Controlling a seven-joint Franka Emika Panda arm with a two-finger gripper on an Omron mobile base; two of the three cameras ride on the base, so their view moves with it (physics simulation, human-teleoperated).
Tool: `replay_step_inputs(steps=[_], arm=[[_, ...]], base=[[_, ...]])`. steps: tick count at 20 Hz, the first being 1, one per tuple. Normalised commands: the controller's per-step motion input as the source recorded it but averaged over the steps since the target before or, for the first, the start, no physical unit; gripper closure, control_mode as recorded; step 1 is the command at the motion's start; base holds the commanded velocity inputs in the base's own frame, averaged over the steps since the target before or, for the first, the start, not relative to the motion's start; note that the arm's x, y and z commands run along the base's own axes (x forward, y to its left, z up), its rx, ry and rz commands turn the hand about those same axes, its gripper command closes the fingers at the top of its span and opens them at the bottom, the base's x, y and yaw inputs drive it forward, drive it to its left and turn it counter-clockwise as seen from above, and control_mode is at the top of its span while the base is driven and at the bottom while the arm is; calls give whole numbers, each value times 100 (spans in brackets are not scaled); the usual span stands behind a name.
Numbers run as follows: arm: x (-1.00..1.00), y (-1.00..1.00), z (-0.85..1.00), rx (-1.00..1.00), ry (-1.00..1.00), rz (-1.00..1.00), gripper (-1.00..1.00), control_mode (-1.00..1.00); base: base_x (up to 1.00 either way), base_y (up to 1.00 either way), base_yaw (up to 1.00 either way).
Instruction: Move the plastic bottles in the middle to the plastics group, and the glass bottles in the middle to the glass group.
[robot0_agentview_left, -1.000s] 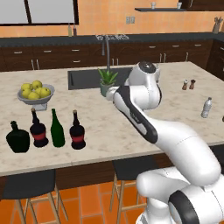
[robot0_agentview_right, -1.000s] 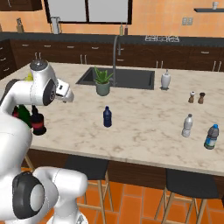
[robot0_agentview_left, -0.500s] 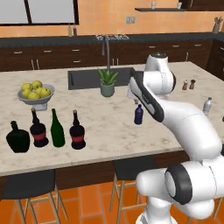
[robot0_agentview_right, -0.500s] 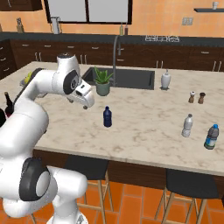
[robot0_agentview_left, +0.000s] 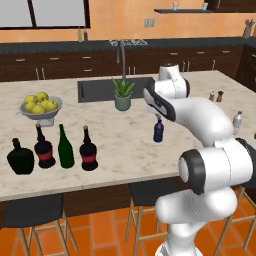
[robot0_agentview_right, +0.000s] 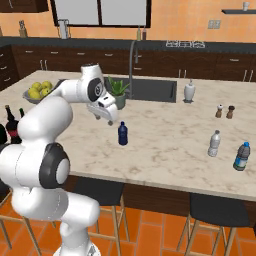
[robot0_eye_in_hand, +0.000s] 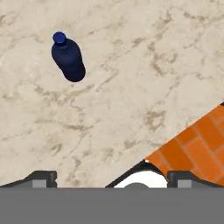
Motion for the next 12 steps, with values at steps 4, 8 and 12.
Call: replay_step_inputs(steps=[4, 8, 12], arm=[[41, -30, -31, 4, 1, -1, -100, -100], [39, -12, -38, 9, 0, 0, -100, -100], [54, -2, -36, 6, -1, 1, -100, -100]], base=[[0, 0, 0], [0, 0, 0], [0, 0, 0]])
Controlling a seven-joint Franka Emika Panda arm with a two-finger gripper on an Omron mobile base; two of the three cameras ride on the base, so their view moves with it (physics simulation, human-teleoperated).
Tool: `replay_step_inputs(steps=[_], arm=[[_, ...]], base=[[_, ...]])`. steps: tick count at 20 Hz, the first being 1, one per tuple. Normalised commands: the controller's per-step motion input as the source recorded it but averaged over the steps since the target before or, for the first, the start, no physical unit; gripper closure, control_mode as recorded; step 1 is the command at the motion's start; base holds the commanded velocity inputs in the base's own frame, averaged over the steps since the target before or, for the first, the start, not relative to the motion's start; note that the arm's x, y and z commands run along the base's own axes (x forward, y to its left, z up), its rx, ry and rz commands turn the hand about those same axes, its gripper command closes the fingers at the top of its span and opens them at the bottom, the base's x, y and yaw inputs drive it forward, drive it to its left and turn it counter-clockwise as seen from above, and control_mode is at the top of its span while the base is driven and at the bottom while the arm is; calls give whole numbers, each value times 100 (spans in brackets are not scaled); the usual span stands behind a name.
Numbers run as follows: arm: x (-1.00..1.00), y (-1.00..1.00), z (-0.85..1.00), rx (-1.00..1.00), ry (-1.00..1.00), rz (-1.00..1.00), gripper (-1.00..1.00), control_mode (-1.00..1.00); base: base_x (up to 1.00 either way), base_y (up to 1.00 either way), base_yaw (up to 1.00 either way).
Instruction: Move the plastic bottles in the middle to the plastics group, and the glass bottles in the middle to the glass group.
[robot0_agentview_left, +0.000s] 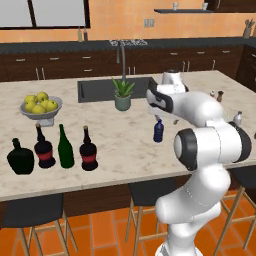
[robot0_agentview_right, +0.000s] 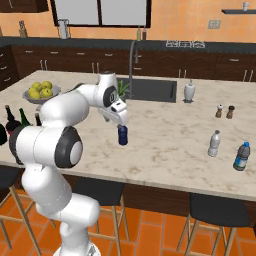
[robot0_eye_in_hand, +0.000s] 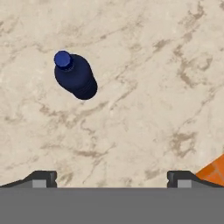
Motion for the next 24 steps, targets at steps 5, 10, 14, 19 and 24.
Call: replay_step_inputs(steps=[5, 10, 14, 19, 24], arm=[[40, -7, -21, 1, -3, 4, -100, -100], [38, -17, -22, 0, 0, 7, -100, -100], [36, -7, -24, 0, 0, 6, -100, -100], [34, 1, -24, 0, 0, 1, -100, -100], [38, 4, -17, 0, 0, 0, -100, -100]], base=[[0, 0, 0], [0, 0, 0], [0, 0, 0], [0, 0, 0], [0, 0, 0]])
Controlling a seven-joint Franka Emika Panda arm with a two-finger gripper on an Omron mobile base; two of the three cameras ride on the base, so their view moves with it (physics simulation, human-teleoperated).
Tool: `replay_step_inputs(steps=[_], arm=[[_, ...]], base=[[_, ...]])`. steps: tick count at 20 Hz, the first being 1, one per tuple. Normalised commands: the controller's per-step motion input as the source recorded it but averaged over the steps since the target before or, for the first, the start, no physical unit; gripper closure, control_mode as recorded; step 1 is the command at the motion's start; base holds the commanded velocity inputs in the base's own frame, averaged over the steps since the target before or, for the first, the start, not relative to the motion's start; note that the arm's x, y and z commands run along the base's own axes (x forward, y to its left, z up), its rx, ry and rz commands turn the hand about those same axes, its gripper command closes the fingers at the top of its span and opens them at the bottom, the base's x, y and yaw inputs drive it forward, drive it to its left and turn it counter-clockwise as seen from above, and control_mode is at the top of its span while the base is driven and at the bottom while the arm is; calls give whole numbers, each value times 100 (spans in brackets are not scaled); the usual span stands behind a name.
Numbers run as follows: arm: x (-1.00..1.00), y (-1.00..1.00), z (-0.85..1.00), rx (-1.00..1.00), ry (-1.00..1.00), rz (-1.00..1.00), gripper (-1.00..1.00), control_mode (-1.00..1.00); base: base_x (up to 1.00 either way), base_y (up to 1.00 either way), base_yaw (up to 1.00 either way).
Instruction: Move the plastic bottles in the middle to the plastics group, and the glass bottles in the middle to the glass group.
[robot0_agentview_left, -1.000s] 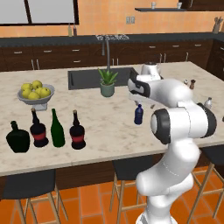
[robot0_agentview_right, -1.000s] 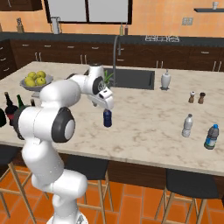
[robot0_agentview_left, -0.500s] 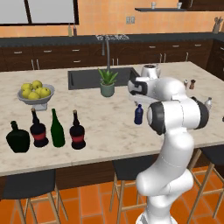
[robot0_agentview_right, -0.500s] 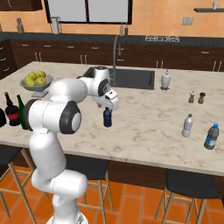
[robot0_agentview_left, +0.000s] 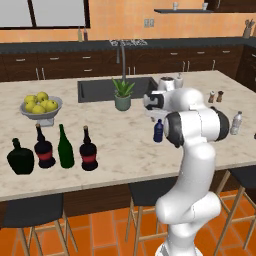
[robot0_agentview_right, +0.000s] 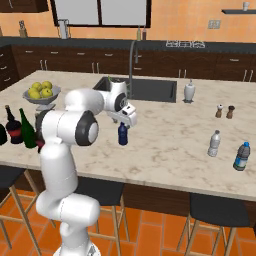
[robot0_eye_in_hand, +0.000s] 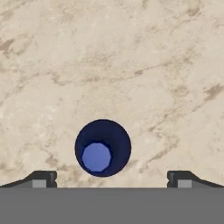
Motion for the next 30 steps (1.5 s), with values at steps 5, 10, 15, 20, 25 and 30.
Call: replay_step_inputs(steps=[5, 10, 15, 20, 25, 30], arm=[[28, 1, -15, 0, 0, 0, -100, -100], [2, 0, -16, 0, 0, 0, -100, -100], [0, -3, -10, 0, 0, 0, -100, -100], [-3, -1, -3, 0, 2, 0, 100, -100], [-9, -10, -3, 0, 5, 0, 100, -100], [-23, -24, 11, 0, 0, 0, 100, -100]], base=[[0, 0, 0], [0, 0, 0], [0, 0, 0], [0, 0, 0], [0, 0, 0], [0, 0, 0]])
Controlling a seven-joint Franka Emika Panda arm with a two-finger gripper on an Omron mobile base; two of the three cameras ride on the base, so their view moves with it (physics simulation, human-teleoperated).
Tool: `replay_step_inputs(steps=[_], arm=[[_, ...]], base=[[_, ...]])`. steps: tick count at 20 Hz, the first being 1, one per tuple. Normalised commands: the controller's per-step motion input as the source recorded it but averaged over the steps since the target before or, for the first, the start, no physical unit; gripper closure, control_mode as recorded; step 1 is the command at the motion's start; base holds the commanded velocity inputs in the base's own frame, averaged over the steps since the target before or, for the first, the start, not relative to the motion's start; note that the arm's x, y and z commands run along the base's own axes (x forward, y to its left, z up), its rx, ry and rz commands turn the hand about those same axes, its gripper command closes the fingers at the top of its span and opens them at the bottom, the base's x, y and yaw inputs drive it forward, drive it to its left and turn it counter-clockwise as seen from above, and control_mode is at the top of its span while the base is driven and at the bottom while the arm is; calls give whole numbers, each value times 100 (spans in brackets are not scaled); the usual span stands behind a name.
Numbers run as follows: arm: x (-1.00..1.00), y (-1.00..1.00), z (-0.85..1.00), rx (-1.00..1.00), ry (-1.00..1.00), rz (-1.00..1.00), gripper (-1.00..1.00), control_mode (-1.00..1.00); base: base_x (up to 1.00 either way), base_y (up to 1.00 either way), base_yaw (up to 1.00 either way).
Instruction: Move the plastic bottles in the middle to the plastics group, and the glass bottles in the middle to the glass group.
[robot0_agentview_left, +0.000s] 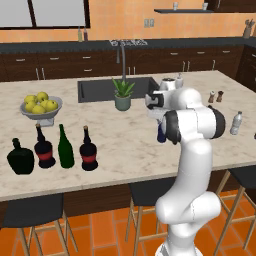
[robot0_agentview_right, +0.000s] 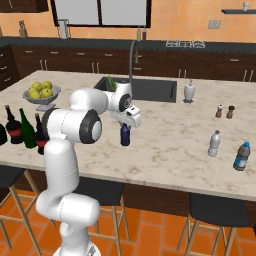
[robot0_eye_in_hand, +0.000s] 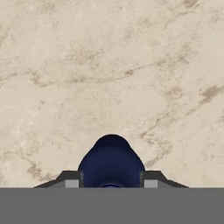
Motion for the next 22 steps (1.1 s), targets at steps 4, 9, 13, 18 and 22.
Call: replay_step_inputs(steps=[4, 9, 13, 18, 22], arm=[[-42, -65, 24, 0, 0, 0, 100, -100], [-62, -88, 15, 0, 0, 0, 100, -100], [-58, -98, 10, 0, 0, 0, 100, -100], [-44, -100, 2, 0, 0, -1, 100, -100], [-23, -100, 0, 0, 0, -1, 100, -100]], base=[[0, 0, 0], [0, 0, 0], [0, 0, 0], [0, 0, 0], [0, 0, 0]])
